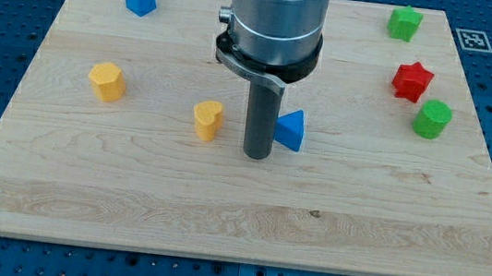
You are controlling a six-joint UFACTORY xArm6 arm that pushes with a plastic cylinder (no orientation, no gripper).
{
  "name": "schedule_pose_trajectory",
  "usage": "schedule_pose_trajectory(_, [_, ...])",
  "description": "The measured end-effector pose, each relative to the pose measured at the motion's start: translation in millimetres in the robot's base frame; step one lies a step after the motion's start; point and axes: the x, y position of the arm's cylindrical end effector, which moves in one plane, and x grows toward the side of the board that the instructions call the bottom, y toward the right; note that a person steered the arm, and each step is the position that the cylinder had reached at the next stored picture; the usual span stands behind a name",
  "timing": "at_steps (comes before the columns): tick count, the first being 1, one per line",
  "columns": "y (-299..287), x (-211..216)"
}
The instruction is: Place the blue triangle below the yellow heart
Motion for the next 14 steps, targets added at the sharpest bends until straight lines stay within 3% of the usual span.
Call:
schedule_pose_trajectory(3, [-14, -88])
schedule_pose_trajectory(4, [26, -79])
schedule_pose_trajectory(5, [36, -29])
schedule_pose_trajectory(6, [12, -5])
schedule_pose_trajectory(8, [20, -48])
schedule_pose_trajectory(9, [55, -50])
schedule_pose_trajectory(10, [71, -31])
schedule_pose_trajectory(12, [21, 10])
schedule_pose_trajectory(13, [11, 1])
schedule_pose_trajectory(14, [48, -3])
